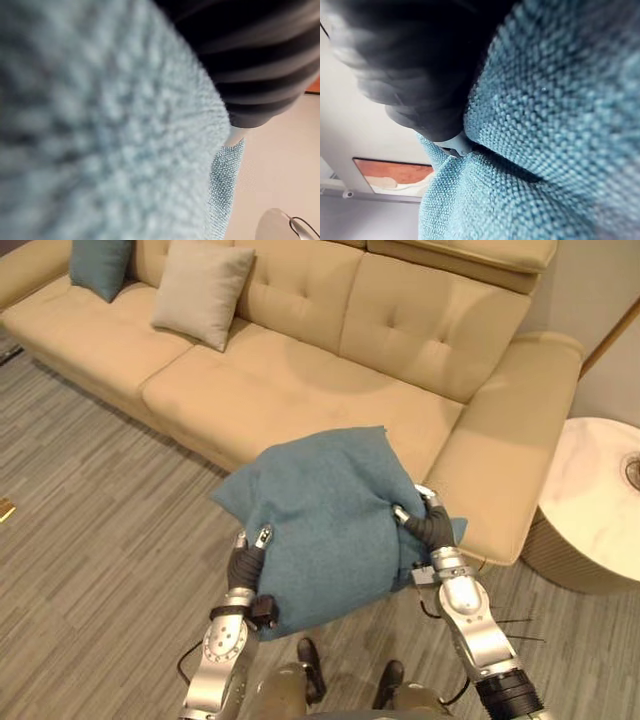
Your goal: Pick up cushions and gather them together orderly.
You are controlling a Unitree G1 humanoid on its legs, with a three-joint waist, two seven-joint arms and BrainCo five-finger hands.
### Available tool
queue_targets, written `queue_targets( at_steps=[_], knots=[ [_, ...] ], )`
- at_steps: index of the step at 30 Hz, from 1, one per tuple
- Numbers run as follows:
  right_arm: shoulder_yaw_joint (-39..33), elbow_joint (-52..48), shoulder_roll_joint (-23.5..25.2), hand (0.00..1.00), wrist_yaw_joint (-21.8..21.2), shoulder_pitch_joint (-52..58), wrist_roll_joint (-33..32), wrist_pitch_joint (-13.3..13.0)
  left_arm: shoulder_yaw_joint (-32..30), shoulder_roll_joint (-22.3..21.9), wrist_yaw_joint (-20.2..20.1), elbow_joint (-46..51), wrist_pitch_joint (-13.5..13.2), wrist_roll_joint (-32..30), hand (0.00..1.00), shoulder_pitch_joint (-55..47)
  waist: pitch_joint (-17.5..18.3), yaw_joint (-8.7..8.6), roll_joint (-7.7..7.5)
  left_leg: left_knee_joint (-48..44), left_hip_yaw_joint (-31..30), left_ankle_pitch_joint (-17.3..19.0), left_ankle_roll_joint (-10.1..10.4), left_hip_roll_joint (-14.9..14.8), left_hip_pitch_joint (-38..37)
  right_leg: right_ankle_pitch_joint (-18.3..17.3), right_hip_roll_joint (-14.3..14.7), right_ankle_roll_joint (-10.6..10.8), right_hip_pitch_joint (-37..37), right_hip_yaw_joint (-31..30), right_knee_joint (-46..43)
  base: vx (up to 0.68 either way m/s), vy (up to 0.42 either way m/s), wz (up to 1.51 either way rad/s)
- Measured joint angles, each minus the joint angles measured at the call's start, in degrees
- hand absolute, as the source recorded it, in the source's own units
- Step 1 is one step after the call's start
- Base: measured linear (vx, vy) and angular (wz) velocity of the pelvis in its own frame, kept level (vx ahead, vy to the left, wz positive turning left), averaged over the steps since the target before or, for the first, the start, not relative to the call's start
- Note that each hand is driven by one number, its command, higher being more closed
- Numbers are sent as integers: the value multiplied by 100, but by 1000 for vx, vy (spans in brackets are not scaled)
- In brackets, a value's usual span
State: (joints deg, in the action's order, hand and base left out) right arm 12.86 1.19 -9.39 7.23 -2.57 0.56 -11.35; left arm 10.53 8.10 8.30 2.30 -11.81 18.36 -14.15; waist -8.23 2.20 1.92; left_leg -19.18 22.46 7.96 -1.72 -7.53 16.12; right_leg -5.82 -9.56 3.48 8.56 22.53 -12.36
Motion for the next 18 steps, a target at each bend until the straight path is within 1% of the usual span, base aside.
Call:
queue_targets(
  at_steps=[1,2,3,4,5,6,7,8,9,10,11,12,13,14,15,16,17,18],
  knots=[
    [15,2,1,100,-5,4,1,58,0,6,-28,0,7,0,100,-48,-10,-22,-50,-159,4,135,-40,69,36,-220,-153,12,162,-58,-434,-63,109,-3],
    [17,7,1,100,-8,13,1,68,1,12,-52,1,13,0,100,-73,-7,-57,-87,-197,-14,191,-60,105,35,-319,-241,0,228,-93,-654,-4,85,24],
    [27,25,1,100,-18,21,3,69,6,20,-59,1,18,-1,100,-116,1,-165,-142,-242,-93,248,-125,245,32,-472,-372,-38,312,-165,-975,47,57,29],
    [26,53,-2,100,-18,14,3,69,12,19,-59,6,20,-2,100,-113,-2,-167,-158,-290,-123,331,-254,308,10,-439,-487,-74,448,-253,-1387,64,69,21],
    [28,87,1,100,-19,2,3,69,7,22,-59,11,21,-2,100,-106,-6,-159,-167,-293,-143,362,-310,333,-14,-383,-569,-161,614,-286,-1753,77,83,10],
    [30,216,18,100,-18,-7,2,70,17,65,-59,24,24,-4,100,-106,-15,-178,-155,-277,-273,398,-373,371,-109,-554,-601,-336,860,-351,-2133,81,48,26],
    [30,268,16,100,-19,-7,2,71,26,123,-59,48,23,-4,100,-81,-18,-244,-150,-263,-425,418,-396,369,-170,-656,-482,-299,973,-379,-2114,89,22,43],
    [30,268,12,100,-18,-10,1,71,27,143,-59,46,26,-4,100,-50,-25,-295,-142,-247,-519,421,-401,369,-192,-655,-430,-299,1028,-373,-2044,115,-31,64],
    [5,268,10,100,-14,-14,0,70,33,168,-59,40,29,-4,100,29,-27,-369,-143,-150,-669,422,-403,371,-273,-633,-310,-284,1185,-345,-1789,150,-47,58],
    [-33,268,-2,100,-13,-15,-3,70,47,171,-59,20,30,-4,100,107,-37,-407,-145,-50,-731,421,-399,373,-377,-521,-235,-197,1278,-233,-1454,216,-47,58],
    [-77,267,-13,100,-11,-15,-8,70,75,181,-59,-35,30,-11,100,221,-87,-440,-162,70,-783,418,-389,408,-554,-295,-193,-97,1293,-171,-1007,259,-45,50],
    [-147,267,-41,100,-7,1,-12,70,118,185,-59,-137,30,-24,100,372,-86,-486,-185,164,-867,447,-312,485,-752,50,-183,-22,1344,-187,-456,243,-44,45],
    [-169,265,-66,100,-5,-1,-16,70,137,190,-59,-181,30,-59,100,445,-83,-501,-215,178,-887,484,-244,540,-845,192,-212,22,1400,-214,-281,276,-82,54],
    [-191,250,-112,100,-5,17,-34,69,193,248,-59,-238,29,-71,100,555,-47,-584,-347,169,-903,623,-94,706,-1055,460,-303,5,1486,-363,-32,253,-106,43],
    [-203,246,-116,100,-5,33,-40,69,212,266,-59,-245,30,-81,100,569,-41,-624,-378,116,-921,718,-39,746,-1139,521,-319,-87,1481,-430,15,370,-189,49],
    [-251,189,-127,100,-10,124,-54,69,248,254,-68,-244,28,-117,100,571,-17,-663,-364,-125,-944,1003,75,713,-1204,580,-302,-285,1462,-534,-114,391,-262,36],
    [-284,127,-184,100,-15,271,-66,67,257,140,-78,-274,30,-142,100,540,58,-700,-213,-374,-945,1318,273,528,-1244,689,-167,-489,1481,-499,-425,405,-278,27],
    [-279,128,-220,100,-17,343,-66,69,258,67,-80,-286,31,-163,100,475,113,-699,-85,-412,-896,1397,443,379,-1320,651,-94,-487,1453,-381,-525,454,-231,1]
  ],
)
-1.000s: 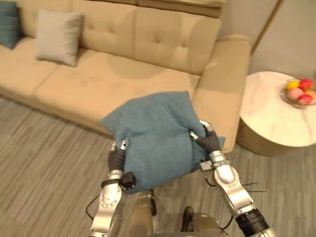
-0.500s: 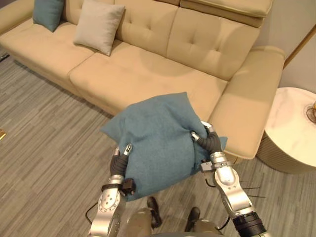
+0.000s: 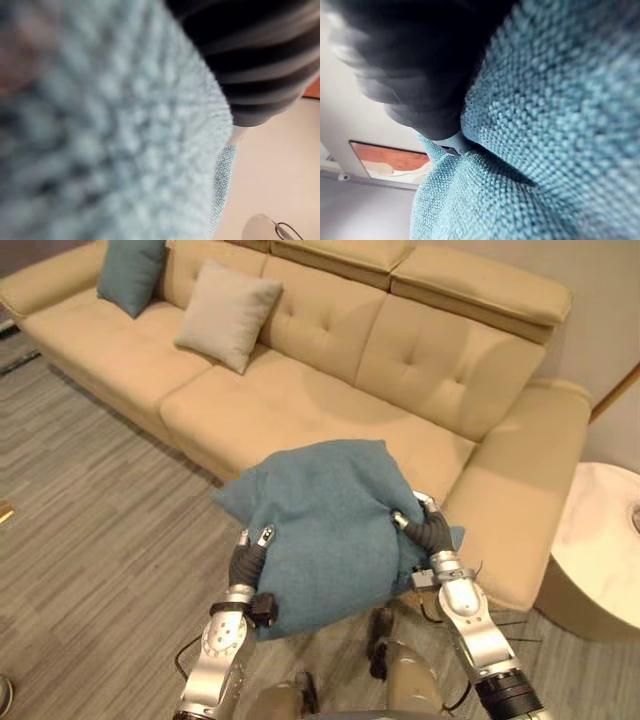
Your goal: Pick up cushions and gather them together orderly.
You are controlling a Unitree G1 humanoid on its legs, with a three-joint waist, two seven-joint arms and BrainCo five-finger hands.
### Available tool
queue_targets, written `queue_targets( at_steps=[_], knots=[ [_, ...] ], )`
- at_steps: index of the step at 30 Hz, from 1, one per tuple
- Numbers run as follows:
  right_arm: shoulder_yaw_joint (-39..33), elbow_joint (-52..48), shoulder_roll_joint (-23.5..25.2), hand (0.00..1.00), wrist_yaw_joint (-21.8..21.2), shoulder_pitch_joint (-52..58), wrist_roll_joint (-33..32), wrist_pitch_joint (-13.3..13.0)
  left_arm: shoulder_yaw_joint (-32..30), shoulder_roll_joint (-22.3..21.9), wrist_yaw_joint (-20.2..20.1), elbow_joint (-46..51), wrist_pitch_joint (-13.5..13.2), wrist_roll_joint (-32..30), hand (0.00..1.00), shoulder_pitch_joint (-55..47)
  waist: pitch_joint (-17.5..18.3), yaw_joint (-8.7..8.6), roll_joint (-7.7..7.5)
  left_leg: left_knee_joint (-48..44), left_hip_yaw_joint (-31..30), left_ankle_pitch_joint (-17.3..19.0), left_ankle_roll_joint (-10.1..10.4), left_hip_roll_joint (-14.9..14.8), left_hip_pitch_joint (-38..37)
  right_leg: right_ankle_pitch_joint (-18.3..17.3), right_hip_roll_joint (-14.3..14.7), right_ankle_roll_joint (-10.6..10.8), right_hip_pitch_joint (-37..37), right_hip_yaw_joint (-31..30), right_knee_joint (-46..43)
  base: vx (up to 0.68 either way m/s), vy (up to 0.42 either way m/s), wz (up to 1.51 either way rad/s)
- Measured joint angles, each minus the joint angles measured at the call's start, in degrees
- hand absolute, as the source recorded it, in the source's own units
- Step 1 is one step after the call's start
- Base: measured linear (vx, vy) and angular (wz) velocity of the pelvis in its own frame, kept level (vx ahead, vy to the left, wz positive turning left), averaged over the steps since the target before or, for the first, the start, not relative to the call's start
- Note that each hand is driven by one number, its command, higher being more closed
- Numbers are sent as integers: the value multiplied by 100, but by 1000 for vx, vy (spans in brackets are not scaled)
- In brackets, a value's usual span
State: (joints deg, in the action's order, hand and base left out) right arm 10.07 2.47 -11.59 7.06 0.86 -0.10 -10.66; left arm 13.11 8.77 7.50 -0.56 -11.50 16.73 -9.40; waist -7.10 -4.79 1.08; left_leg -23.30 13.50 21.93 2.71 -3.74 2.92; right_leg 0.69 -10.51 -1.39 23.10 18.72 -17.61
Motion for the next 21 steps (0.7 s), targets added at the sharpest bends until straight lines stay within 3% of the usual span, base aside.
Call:
queue_targets(
  at_steps=[1,2,4,6,8,9,11,12,13,14,15,16,17,18,20,21],
  knots=[
    [-6,-17,-29,100,-28,113,5,0,6,-92,-42,6,-4,-15,100,-127,154,31,262,-818,72,5,340,-362,177,-3,186,-48,-37,120,-46,635,-223,-28],
    [0,-14,-34,100,-28,119,7,48,-15,-141,-85,-55,2,-10,100,-127,164,69,406,-1870,160,-215,578,-860,555,2,491,-259,-134,135,-58,668,-202,-49],
    [1,-15,-60,100,-79,126,12,89,-33,-184,-111,-296,8,-8,100,-120,156,178,440,-3005,381,-758,494,-1448,858,-96,904,-439,-444,-24,80,557,-139,-81],
    [-27,-17,-100,100,-81,139,10,90,-8,-216,-124,-491,44,-9,100,-73,133,198,403,-3475,486,-664,396,-1593,1026,-158,1087,-484,-831,-253,387,516,-46,-78],
    [-111,-19,-102,100,-82,184,11,90,-5,-306,-191,-493,76,-9,100,-53,77,163,311,-3140,698,-426,14,-1495,1177,-158,1123,-445,-1267,-623,803,472,-2,-69],
    [-112,-19,-101,100,-82,208,11,90,-4,-298,-222,-493,103,-9,100,-61,64,174,286,-2776,652,-380,-62,-1408,1248,-171,1104,-393,-1439,-781,939,408,53,-77],
    [-111,-19,-99,100,-90,237,13,90,-6,-296,-225,-493,123,-51,100,-61,43,230,253,-1783,259,-382,-54,-1174,1421,-210,1022,-306,-1678,-1094,1036,373,110,-83],
    [-109,-18,-92,100,-106,237,14,90,-14,-295,-225,-493,123,-64,100,-62,36,275,244,-1069,-172,-486,119,-1032,1523,-214,968,-292,-1769,-1304,1060,382,270,-108],
    [-105,-18,-80,100,-122,236,14,90,-22,-280,-223,-491,122,-95,100,-67,38,326,249,-375,-622,-678,372,-913,1530,-209,933,-283,-1835,-1482,1058,361,303,-115],
    [-103,-17,-70,100,-124,239,15,90,-24,-270,-223,-490,122,-121,100,-67,39,351,252,-34,-804,-792,478,-901,1508,-215,921,-226,-1879,-1564,1056,321,356,-126],
    [-98,-18,-71,100,-130,239,25,90,-26,-251,-219,-478,122,-156,100,-74,54,396,279,633,-1092,-1229,519,-930,1361,-293,918,55,-1954,-1718,1036,244,361,-141],
    [-99,-20,-113,100,-141,237,26,89,-20,-295,-216,-444,121,-166,100,-126,140,420,446,1034,-1222,-1968,596,-1054,1208,-457,999,365,-2006,-1908,1049,229,401,-146],
    [-106,27,-93,100,-153,228,29,87,-22,-301,-214,-463,122,-165,100,-131,148,405,486,929,-1232,-2236,655,-1076,1213,-485,1030,462,-2003,-2054,1064,199,409,-134],
    [-99,46,126,100,-157,299,34,114,-37,-177,-195,-417,123,-166,100,-161,206,364,238,879,-914,-2052,540,-926,1098,-440,790,572,-1934,-2186,1069,156,363,-106],
    [-66,28,295,100,-181,309,72,111,-97,-10,-196,-366,112,-168,100,-209,255,354,-80,918,-194,-1900,295,-656,892,-411,363,833,-1812,-2429,1075,130,272,-113],
    [-33,28,300,100,-183,303,73,111,-136,-18,-196,-358,112,-174,100,-241,268,377,-113,900,-24,-1857,231,-613,830,-354,290,887,-1761,-2475,1079,85,257,-132]
  ],
)
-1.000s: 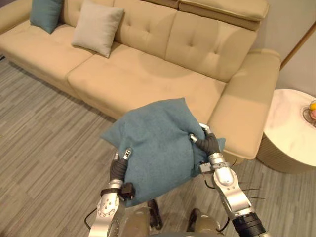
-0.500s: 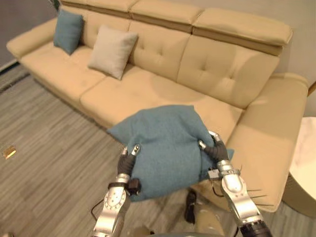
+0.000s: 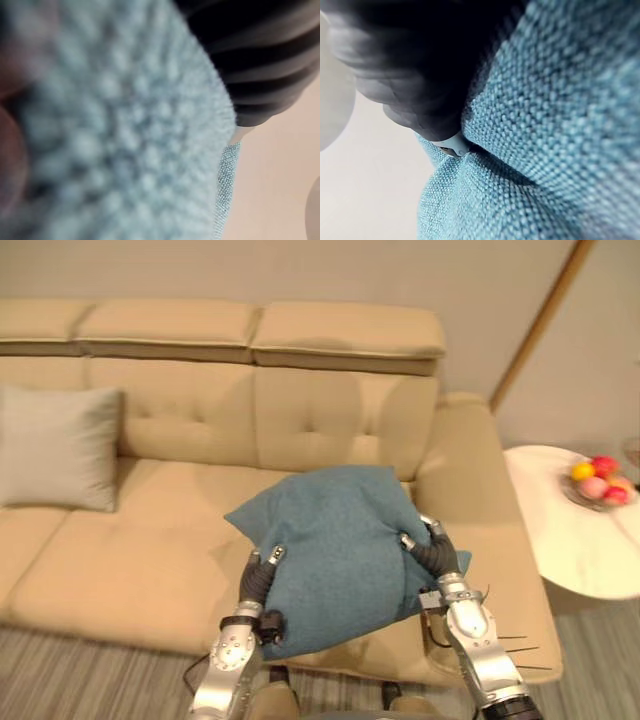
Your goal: Pick up cushions and gather them together orderly.
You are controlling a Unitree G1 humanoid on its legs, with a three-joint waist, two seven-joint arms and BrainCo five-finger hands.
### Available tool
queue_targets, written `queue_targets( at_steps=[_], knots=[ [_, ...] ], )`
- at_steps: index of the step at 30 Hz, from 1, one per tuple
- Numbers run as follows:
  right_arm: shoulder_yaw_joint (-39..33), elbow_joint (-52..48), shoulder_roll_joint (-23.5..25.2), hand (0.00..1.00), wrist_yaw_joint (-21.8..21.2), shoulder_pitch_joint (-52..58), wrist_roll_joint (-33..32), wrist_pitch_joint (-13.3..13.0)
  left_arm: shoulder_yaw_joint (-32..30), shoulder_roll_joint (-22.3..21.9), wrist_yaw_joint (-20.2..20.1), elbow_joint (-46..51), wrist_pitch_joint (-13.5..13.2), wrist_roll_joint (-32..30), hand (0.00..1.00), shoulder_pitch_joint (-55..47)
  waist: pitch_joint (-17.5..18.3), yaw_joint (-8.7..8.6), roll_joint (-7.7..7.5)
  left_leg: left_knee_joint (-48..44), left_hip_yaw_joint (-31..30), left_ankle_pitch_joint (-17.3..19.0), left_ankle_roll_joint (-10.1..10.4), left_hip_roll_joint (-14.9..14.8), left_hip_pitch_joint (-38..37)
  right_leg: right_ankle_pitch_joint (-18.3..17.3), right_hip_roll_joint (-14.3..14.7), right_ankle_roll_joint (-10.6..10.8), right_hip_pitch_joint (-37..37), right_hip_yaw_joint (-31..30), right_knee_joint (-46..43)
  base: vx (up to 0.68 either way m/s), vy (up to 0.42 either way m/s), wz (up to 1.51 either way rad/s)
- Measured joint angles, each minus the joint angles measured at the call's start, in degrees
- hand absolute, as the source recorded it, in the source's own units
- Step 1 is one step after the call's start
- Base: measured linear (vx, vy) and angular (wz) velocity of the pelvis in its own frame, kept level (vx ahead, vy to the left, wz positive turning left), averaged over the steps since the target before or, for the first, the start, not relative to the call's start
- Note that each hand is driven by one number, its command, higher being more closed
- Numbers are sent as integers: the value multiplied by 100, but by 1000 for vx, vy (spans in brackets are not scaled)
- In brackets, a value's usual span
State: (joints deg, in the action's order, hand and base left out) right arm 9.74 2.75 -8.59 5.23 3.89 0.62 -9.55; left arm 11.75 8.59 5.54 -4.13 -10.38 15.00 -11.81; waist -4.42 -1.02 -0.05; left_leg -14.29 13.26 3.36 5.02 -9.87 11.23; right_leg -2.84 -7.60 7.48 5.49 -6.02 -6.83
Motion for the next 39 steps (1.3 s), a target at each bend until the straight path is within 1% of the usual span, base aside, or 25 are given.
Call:
queue_targets(
  at_steps=[1,2,3,4,5,9,11,12,14,15,16,18,19,21,22,23,25,26,28,29,31,32,34,37,39],
  knots=[
    [132,1,4,100,0,-43,7,1,-102,-6,-1,85,0,-6,100,-134,-1,39,5,-52,375,133,-82,20,-124,153,-81,31,89,-19,29,63,281,-144],
    [294,15,33,100,0,-121,41,2,-261,-5,-1,201,-2,-23,100,-287,0,68,14,-27,723,199,-159,21,-234,339,-149,-13,181,252,114,49,260,-138],
    [343,26,46,100,1,-168,60,3,-323,-4,-1,225,-2,-55,100,-311,-1,83,15,22,819,205,-169,25,-271,411,-166,-73,220,431,132,19,156,-118],
    [397,40,98,100,5,-271,134,5,-441,-2,1,237,-1,-115,100,-293,0,142,15,153,1051,199,-175,30,-351,521,-217,-228,324,948,154,3,108,-93],
    [421,40,150,100,19,-387,216,7,-521,-9,39,239,-1,-195,100,-253,2,172,11,247,1187,185,-182,89,-393,553,-308,-270,384,1442,161,-1,86,-72],
    [434,178,169,100,282,-719,408,7,-568,-64,263,234,-1,-468,100,108,-29,171,48,373,1142,90,-222,206,-376,591,-360,-232,398,1524,199,-9,39,1],
    [435,491,276,100,599,-1370,564,7,-675,-50,536,226,-1,-645,100,632,-186,185,37,463,1066,-49,-228,226,-200,667,-360,-244,557,1589,209,-109,-17,17],
    [430,734,358,100,776,-1890,674,7,-797,-36,698,161,-2,-688,100,1059,-294,195,40,471,1038,-121,-231,226,14,728,-360,-269,753,1626,217,-192,-24,11],
    [388,1282,371,100,1115,-3123,771,14,-934,254,1082,-292,-8,-734,100,2244,-712,266,69,483,1004,-296,-228,206,387,982,-331,-316,1043,1672,369,-242,-29,9],
    [272,1554,362,100,1293,-3838,863,77,-976,459,1289,-657,-6,-734,100,3041,-937,341,73,472,972,-399,-248,196,638,1131,-311,-347,1231,1698,456,-270,-32,12],
    [142,1821,360,100,1466,-4499,906,127,-977,680,1487,-994,-5,-737,100,3808,-1131,370,82,433,895,-507,-274,183,876,1262,-294,-368,1397,1742,509,-266,-32,21],
    [-238,2246,357,100,1815,-5765,953,238,-962,1150,1848,-1623,14,-736,100,5400,-1596,368,84,427,747,-727,-341,182,1253,1430,-287,-414,1671,1868,520,-269,-26,32],
    [-570,2500,394,100,2038,-6444,1058,260,-953,1329,1982,-1936,17,-773,100,6301,-1763,368,78,410,709,-834,-394,186,1490,1524,-291,-435,1866,1898,529,-215,-14,24],
    [-904,2930,460,100,2299,-7174,1122,295,-946,1454,2094,-2354,17,-857,100,7217,-1795,364,85,367,675,-892,-445,206,1774,1638,-305,-444,2075,1931,609,-172,-5,16],
    [-1100,3262,466,100,2518,-7725,1125,321,-918,1513,2142,-2842,16,-902,100,8021,-1795,346,84,374,610,-947,-460,236,1979,1731,-317,-431,2181,1997,729,-103,9,19],
    [-1212,3384,460,100,2633,-7992,1125,328,-866,1540,2181,-3123,17,-904,0,8441,-1797,338,86,404,579,-990,-483,258,2074,1771,-323,-446,2247,2018,776,-80,19,22],
    [-1376,3562,423,100,2873,-8472,1125,332,-753,1611,2250,-3583,15,-902,0,9162,-1799,334,85,522,557,-1090,-506,307,2238,1855,-340,-436,2388,2047,874,-69,22,13],
    [-1438,3686,335,0,2993,-8756,1126,331,-727,1680,2257,-3795,13,-902,0,9532,-1799,324,84,626,543,-1173,-517,345,2342,1912,-345,-463,2497,2068,946,-61,21,14],
    [-1448,3979,138,0,3222,-9336,1125,339,-726,1739,2319,-4259,11,-898,0,10304,-1851,291,83,950,476,-1421,-532,422,2568,2057,-342,-479,2723,2166,1133,-55,21,21],
    [-1453,4195,22,0,3309,-9665,1108,351,-728,1768,2340,-4466,10,-868,0,10664,-2003,267,78,1135,432,-1550,-528,452,2617,2114,-326,-489,2785,2189,1220,-44,20,18],
    [-1457,4492,-118,0,3350,-10030,1017,355,-736,1847,2340,-4671,11,-734,0,10963,-2204,235,76,1437,404,-1727,-516,489,2673,2145,-307,-494,2937,2216,1248,-41,28,10],
    [-1450,4671,-219,0,3289,-10170,838,357,-755,1895,2316,-4835,13,-602,0,11065,-2253,211,68,1615,395,-1853,-525,505,2785,2170,-293,-513,3114,2241,1248,-25,40,5],
    [-1455,4829,-366,0,3126,-10240,540,364,-821,1887,2274,-5012,32,-411,0,11122,-2379,205,65,1762,377,-1954,-534,508,2899,2186,-273,-517,3272,2263,1248,7,62,3],
    [-1439,4882,-490,0,2788,-10229,-101,383,-1222,1840,2047,-5172,114,-158,0,11098,-2538,196,72,1788,339,-1989,-537,483,3173,2197,-253,-522,3527,2312,1248,39,96,5],
    [-1423,5031,-521,0,2545,-10169,-370,420,-1435,1788,1867,-5172,111,-82,0,10919,-2547,201,69,1766,338,-1987,-536,455,3297,2199,-252,-521,3633,2315,1247,58,120,2]
  ],
)
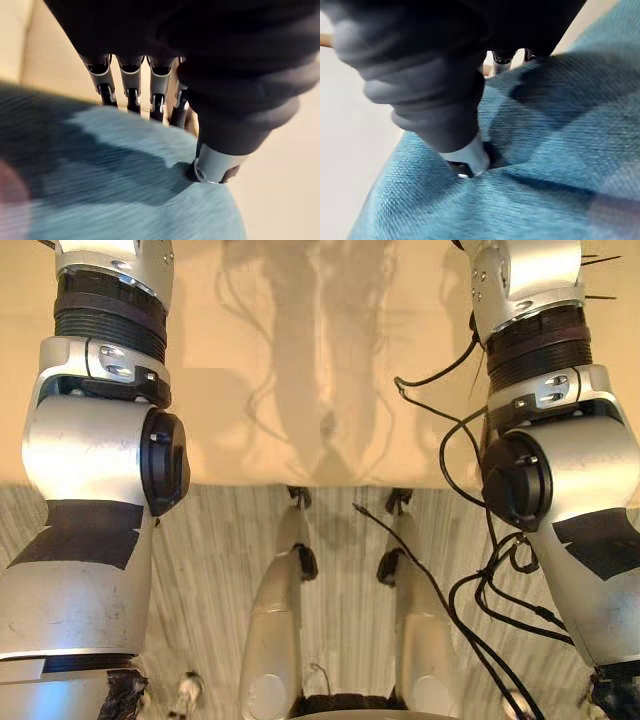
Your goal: Pick up cushions and gather them together orderly.
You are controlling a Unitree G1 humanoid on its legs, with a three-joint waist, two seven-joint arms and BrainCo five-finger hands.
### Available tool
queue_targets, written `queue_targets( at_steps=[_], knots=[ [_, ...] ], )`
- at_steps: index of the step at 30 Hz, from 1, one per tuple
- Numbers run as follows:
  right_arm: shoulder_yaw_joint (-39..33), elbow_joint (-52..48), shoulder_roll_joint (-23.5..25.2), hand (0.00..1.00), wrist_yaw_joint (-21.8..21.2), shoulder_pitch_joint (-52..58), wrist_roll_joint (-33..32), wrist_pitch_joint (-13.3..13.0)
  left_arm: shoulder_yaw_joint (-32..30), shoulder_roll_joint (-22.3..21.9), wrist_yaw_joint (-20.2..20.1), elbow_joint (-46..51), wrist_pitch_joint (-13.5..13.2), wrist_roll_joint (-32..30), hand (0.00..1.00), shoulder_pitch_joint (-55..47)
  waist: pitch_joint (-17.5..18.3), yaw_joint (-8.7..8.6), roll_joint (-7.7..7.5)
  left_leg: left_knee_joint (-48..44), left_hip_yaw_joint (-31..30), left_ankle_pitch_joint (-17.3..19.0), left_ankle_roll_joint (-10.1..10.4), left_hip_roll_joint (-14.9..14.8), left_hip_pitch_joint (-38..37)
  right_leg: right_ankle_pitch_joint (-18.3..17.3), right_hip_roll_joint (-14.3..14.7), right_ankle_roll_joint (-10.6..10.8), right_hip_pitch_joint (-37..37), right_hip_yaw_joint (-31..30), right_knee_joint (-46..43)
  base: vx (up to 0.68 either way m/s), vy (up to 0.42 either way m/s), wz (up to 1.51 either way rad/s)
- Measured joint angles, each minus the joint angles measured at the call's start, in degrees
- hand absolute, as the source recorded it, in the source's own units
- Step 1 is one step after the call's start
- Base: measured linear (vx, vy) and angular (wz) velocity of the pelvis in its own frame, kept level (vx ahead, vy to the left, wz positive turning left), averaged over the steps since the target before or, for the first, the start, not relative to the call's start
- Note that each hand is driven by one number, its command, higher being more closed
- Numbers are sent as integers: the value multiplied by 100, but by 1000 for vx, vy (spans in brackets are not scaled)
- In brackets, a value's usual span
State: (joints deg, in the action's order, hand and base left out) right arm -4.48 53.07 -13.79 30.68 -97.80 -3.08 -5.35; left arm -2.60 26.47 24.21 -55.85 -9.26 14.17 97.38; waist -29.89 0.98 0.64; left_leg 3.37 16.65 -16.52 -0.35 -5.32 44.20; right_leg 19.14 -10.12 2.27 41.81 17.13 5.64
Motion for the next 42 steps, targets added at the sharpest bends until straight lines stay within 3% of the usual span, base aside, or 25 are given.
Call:
queue_targets(
  at_steps=[9,13,15,17,20,23,24,27,30,37,42],
  knots=[
    [627,-622,-155,0,-586,1089,-501,-94,-483,-312,-460,119,0,238,0,-1867,1,13,-1,-499,88,328,57,-200,24,6,50,3,8,-140,-229,15,98,-10],
    [731,-1313,-314,0,-736,1736,-590,-134,-595,-188,-549,738,-13,248,0,-2332,1,43,-1,-626,111,396,108,-315,-64,-8,136,6,-102,-186,-252,-86,15,-5],
    [872,-1882,-427,0,-852,2243,-597,-227,-670,2,-539,1108,-18,247,0,-2698,2,37,-2,-625,114,426,152,-328,-238,-234,148,9,-299,-203,-251,-104,-37,-2],
    [1013,-2951,-701,0,-1066,3288,-601,-373,-663,271,-538,1981,-169,245,0,-3602,4,131,1,-635,117,466,233,-456,-621,-340,235,-33,-654,-215,-270,-92,-73,-11],
    [997,-3938,-996,0,-1263,4610,-585,-518,-657,397,-549,2817,-345,238,0,-4717,4,135,1,-638,73,541,336,-523,-1108,-636,303,-44,-1053,-178,-537,-19,-78,0],
    [857,-4816,-997,0,-1642,6934,-484,-603,-634,-105,-735,3942,-510,106,0,-6681,416,121,14,-644,-77,631,441,-557,-1621,-1147,269,-39,-1423,-35,-1084,111,-85,23],
    [864,-4797,-889,0,-1781,7678,-328,-619,-535,-360,-830,4023,-586,74,0,-7359,678,131,-3,-654,-125,689,478,-551,-1750,-1334,236,-25,-1493,-13,-1291,117,-35,24],
    [864,-4629,-524,0,-2242,9110,-28,-680,-314,-934,-1222,3980,-585,-36,0,-8903,997,134,3,-801,-235,939,522,-512,-2207,-1690,191,42,-1900,-3,-1602,179,-53,15],
    [747,-3873,-149,0,-2659,10008,320,-702,-20,-1330,-1727,3482,-542,-314,0,-10025,1451,112,-4,-816,-235,1119,527,-460,-2631,-1841,148,118,-2353,2,-1567,113,4,5],
    [442,-1727,105,0,-3102,10629,985,-655,63,-1465,-2495,1454,-299,-1005,0,-10726,2072,-21,-42,-609,-26,1326,544,-355,-3781,-1900,106,259,-3408,-112,-1221,64,43,-9],
    [71,-928,74,0,-3202,10962,1302,-530,-11,-1466,-2659,796,-209,-1400,0,-11045,2500,-46,-94,-203,129,1360,587,-255,-4431,-1865,118,331,-3872,-279,-932,26,35,-18]
  ],
)
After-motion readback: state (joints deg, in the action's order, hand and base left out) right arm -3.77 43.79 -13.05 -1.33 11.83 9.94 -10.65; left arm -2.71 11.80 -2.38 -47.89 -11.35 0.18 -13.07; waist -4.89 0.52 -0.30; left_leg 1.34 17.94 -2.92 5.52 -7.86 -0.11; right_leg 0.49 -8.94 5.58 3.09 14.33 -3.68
